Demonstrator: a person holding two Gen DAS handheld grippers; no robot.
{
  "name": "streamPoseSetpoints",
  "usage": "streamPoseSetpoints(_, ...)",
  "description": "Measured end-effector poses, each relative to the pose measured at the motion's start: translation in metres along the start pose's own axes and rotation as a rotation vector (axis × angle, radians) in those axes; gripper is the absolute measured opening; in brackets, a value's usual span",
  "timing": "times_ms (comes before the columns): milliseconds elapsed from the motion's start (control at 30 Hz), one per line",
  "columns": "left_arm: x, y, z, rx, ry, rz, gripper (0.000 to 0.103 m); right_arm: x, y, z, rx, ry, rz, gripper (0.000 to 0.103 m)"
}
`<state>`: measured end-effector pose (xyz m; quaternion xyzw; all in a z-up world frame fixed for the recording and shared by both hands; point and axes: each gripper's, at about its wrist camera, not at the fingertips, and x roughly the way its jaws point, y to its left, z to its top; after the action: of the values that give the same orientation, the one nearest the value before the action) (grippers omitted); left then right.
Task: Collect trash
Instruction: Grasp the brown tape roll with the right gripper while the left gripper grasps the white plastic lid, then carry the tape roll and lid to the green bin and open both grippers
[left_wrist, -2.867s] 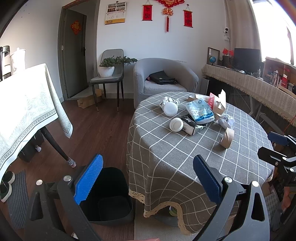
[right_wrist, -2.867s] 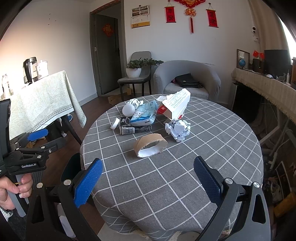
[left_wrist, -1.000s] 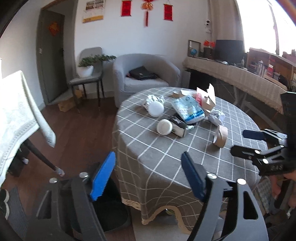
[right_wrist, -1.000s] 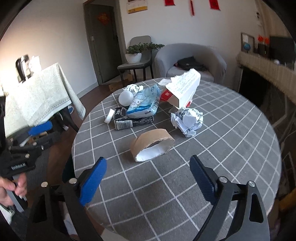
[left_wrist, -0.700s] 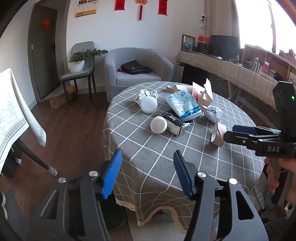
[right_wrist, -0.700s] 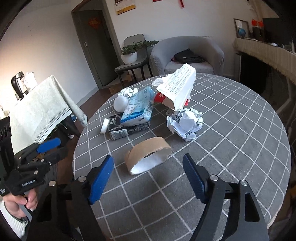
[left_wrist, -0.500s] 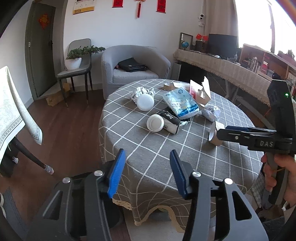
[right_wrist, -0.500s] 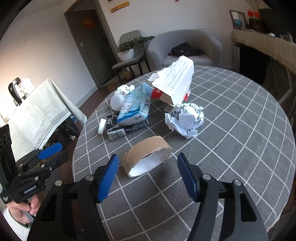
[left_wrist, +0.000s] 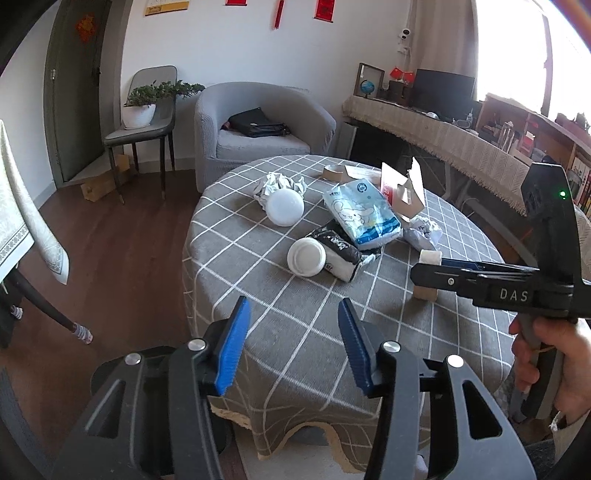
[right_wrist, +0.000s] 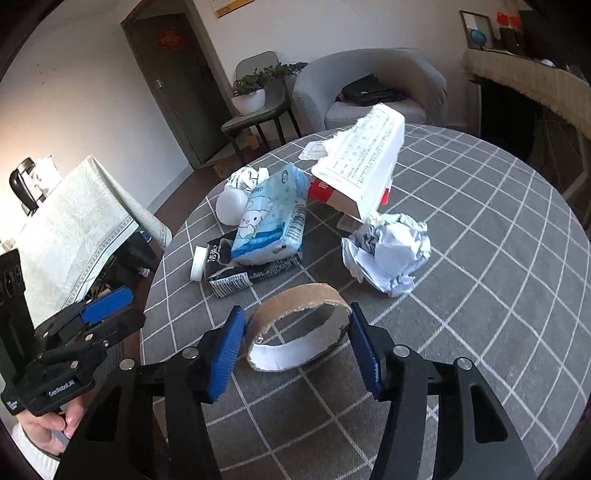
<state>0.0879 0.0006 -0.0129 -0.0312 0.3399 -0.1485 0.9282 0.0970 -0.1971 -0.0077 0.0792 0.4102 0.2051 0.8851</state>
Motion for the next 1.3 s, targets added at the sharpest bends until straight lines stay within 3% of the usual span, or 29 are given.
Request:
streamPoseSetpoints(333,0.028,0.006,0.018,-0.035,0.011,-0.032,0.052,-0.012,0.001,0.018,-0.038,-0.035,0.113,0.057)
streamPoseSetpoints(733,0.056,0.007,0.031,-0.037,0.035,-0.075,0.051,-0.01,-0.001,0.037,-0.05,-0.041,0.14,0.057)
streamPoseSetpoints(933,0.067,0.01,0.035,-0.03,0.045,-0.107,0.046,-0.007,-0.001,0.042,-0.052,-0.043,0.143,0.057)
streamPoseSetpoints(1033,0.072,0.012,0.035,-0.044,0.063,-0.133,0.034,-0.006,-0.001,0.043,-0.045,-0.039,0.14,0.057)
streamPoseSetpoints(1300,0.058,0.014,0.03,-0.012,0.042,-0.115,0.032,-0.011,0.014,0.045,-0.063,-0.052,0.141,0.057)
